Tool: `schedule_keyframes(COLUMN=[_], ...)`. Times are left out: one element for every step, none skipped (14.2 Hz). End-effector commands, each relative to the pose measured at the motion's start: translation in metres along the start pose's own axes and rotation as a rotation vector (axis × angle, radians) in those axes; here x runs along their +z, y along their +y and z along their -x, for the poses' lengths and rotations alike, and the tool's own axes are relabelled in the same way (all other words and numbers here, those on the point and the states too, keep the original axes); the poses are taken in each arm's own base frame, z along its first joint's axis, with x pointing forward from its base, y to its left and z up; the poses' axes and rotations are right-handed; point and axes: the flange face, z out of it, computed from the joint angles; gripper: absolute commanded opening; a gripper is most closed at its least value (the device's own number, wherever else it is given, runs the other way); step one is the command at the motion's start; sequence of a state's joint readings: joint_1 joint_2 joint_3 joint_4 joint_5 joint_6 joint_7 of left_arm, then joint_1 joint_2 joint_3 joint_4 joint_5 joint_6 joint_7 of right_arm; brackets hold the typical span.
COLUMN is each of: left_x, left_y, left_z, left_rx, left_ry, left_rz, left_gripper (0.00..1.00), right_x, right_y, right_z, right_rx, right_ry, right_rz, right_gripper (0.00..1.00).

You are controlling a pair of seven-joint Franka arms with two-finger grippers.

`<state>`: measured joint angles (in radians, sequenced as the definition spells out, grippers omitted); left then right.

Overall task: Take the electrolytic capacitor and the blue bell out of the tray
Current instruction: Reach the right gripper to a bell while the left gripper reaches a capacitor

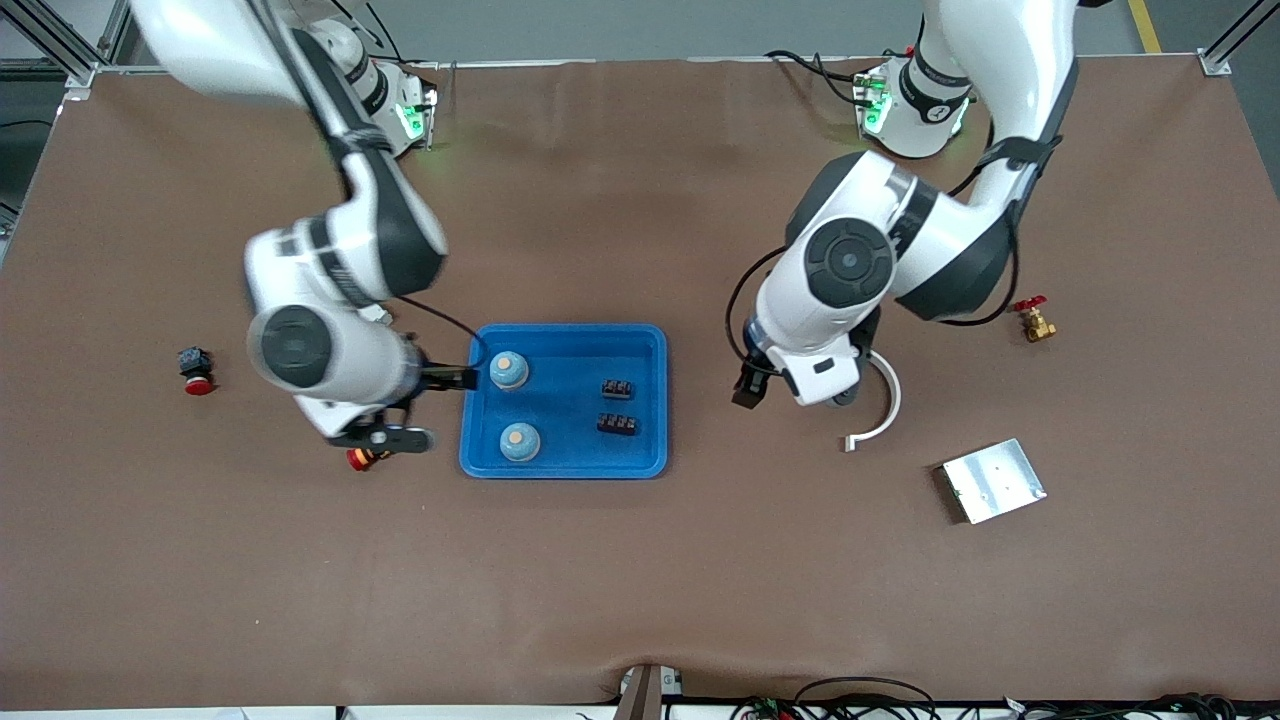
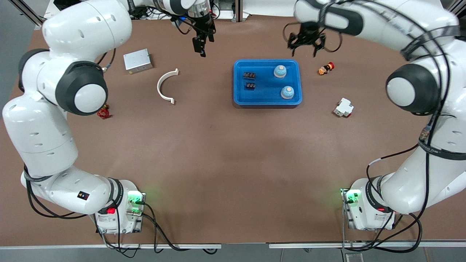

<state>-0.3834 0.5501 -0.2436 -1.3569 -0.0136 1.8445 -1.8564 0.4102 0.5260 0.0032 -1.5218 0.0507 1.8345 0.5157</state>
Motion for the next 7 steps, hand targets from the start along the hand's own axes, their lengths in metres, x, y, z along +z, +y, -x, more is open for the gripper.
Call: schedule_keyframes(left_x=[0.008, 0.015, 0.024, 0.032, 0.035, 0.043, 0.049], left_y=[0.011, 0.014, 0.020, 0.027, 0.033, 0.039, 0.041], left_z=[0.011, 0.018, 0.022, 0.027, 0.032, 0.037, 0.044], left_rx=[-0.060, -0.075, -0.108, -0.132, -0.155, -0.177, -0.197], left_ry=[0.002, -0.002, -0.008, -0.014, -0.020, -0.024, -0.027], left_rz=[0.044, 0.051, 0.061, 0.069, 0.078, 0.086, 0.101], left_gripper=[1.00, 1.00, 1.00, 1.00, 1.00, 1.00, 1.00], right_x=[0.030, 0.046, 0.068, 0.085, 0.092, 0.094, 0.098], right_y=[-0.009, -0.010, -0.010, -0.003, -0.003, -0.009, -0.015], right_z=[0.004, 0.006, 0.013, 0.014, 0.016, 0.018, 0.023], right_rx=[0.082, 0.114, 0.115, 0.132, 0.164, 0.203, 0.237], right_ry=[0.013, 0.021, 0.023, 0.030, 0.025, 0.020, 0.014], right_rz=[-0.014, -0.035, -0.051, -0.077, -0.091, -0.091, -0.086], right_gripper=[1.00, 1.00, 1.00, 1.00, 1.00, 1.00, 1.00])
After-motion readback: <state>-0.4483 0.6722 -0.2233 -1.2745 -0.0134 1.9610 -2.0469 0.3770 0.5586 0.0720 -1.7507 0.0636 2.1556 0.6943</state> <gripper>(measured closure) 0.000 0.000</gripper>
